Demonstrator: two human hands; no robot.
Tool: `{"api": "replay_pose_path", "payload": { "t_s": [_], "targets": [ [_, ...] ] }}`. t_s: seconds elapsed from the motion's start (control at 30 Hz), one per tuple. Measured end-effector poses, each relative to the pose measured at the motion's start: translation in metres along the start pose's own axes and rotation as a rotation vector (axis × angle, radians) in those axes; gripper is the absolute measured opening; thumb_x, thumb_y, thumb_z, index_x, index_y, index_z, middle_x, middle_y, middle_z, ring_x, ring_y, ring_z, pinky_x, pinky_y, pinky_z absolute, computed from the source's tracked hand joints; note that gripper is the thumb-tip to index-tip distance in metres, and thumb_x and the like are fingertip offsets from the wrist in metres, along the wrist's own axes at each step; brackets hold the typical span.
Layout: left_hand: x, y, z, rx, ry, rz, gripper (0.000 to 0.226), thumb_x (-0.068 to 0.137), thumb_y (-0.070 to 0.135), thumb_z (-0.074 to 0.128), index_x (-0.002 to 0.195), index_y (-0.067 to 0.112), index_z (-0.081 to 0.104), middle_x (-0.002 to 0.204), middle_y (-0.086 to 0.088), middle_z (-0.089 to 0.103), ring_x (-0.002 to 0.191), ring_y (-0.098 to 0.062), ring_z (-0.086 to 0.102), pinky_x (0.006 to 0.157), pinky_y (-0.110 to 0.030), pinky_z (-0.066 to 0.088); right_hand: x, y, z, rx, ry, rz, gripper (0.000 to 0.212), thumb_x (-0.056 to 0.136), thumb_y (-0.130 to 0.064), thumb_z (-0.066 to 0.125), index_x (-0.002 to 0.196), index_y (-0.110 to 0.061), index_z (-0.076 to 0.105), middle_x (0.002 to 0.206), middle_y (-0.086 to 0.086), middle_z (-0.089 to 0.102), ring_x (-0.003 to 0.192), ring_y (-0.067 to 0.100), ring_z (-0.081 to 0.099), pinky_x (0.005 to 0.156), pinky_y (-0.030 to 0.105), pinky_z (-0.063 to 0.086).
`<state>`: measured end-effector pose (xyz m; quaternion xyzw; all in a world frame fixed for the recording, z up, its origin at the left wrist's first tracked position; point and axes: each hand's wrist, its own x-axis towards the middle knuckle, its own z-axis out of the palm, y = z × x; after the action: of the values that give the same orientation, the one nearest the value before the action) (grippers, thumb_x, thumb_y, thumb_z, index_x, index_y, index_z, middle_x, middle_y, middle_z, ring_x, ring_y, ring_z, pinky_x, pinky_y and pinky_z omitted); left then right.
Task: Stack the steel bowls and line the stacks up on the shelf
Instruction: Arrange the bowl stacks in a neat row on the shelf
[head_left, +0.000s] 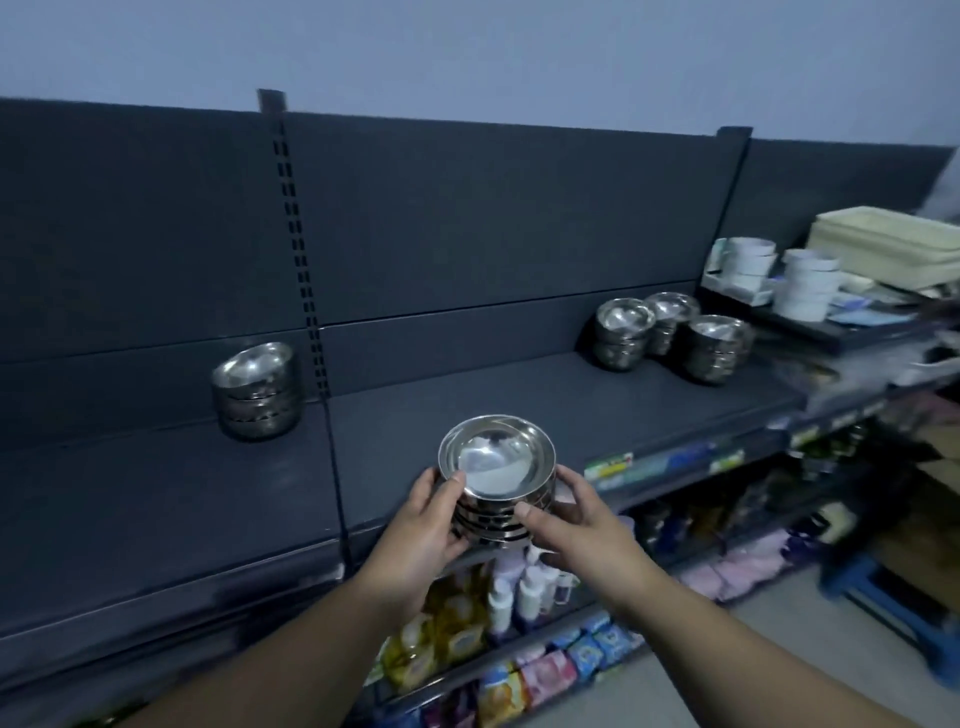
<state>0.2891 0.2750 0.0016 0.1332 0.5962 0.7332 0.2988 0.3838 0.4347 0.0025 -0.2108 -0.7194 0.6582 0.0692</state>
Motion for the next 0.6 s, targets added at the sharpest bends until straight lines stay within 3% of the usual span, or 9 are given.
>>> {"api": "replay_pose_path", "payload": {
  "t_s": [0.07, 0.17, 0.27, 0.37, 0.5, 0.6],
  "targets": [
    [0.005, -0.008, 0.034, 0.005, -0.057, 0.0, 0.032, 0.096, 0.042, 0.049, 0.127, 0.037, 0.042, 0.121, 0.008, 0.06, 0.116, -0.016, 0.06, 0.082, -0.022, 0.054, -0.013, 0.008, -0.034, 0.03, 0.046, 0.007, 0.088, 0.066, -0.051, 0.081, 0.138, -0.042, 0.032, 0.129, -0.005, 0.061, 0.108, 0.014, 0.064, 0.092, 0.038, 0.053],
    [0.016, -0.018, 0.078, 0.027, -0.134, -0.024, 0.033, 0.094, 0.044, 0.051, 0.125, 0.036, 0.046, 0.125, 0.006, 0.061, 0.117, -0.017, 0.06, 0.095, -0.03, 0.051, -0.027, 0.016, -0.074, 0.071, 0.13, 0.006, 0.097, 0.056, -0.057, 0.085, 0.138, -0.04, 0.036, 0.13, -0.006, 0.061, 0.11, 0.013, 0.063, 0.097, 0.038, 0.052],
    [0.032, -0.025, 0.11, 0.049, -0.192, -0.021, 0.034, 0.093, 0.045, 0.051, 0.126, 0.037, 0.048, 0.127, 0.005, 0.063, 0.116, -0.015, 0.061, 0.084, -0.023, 0.051, -0.028, 0.023, -0.105, 0.115, 0.192, 0.009, 0.097, 0.053, -0.059, 0.085, 0.136, -0.041, 0.039, 0.128, 0.001, 0.062, 0.106, 0.015, 0.063, 0.095, 0.04, 0.053],
    [0.055, -0.029, 0.132, 0.046, -0.249, -0.032, 0.035, 0.094, 0.044, 0.051, 0.128, 0.035, 0.046, 0.125, 0.005, 0.064, 0.115, -0.015, 0.062, 0.087, -0.025, 0.05, -0.017, 0.028, -0.129, 0.133, 0.235, 0.022, 0.104, 0.051, -0.066, 0.083, 0.14, -0.043, 0.035, 0.128, 0.002, 0.063, 0.104, 0.017, 0.066, 0.093, 0.042, 0.054],
    [0.102, -0.025, 0.151, 0.038, -0.292, -0.025, 0.031, 0.095, 0.039, 0.051, 0.126, 0.032, 0.05, 0.119, 0.004, 0.068, 0.109, -0.014, 0.065, 0.085, -0.026, 0.054, 0.02, 0.024, -0.152, 0.142, 0.288, 0.011, 0.092, 0.058, -0.066, 0.079, 0.137, -0.044, 0.039, 0.125, -0.004, 0.065, 0.108, 0.018, 0.066, 0.096, 0.044, 0.053],
    [0.149, -0.015, 0.155, -0.003, -0.299, -0.042, 0.03, 0.094, 0.038, 0.053, 0.124, 0.032, 0.051, 0.12, 0.003, 0.067, 0.109, -0.018, 0.066, 0.082, -0.025, 0.055, 0.062, 0.011, -0.162, 0.135, 0.323, -0.001, 0.072, 0.074, -0.055, 0.074, 0.135, -0.041, 0.039, 0.122, -0.005, 0.065, 0.108, 0.022, 0.066, 0.097, 0.045, 0.052]
  ]
}}
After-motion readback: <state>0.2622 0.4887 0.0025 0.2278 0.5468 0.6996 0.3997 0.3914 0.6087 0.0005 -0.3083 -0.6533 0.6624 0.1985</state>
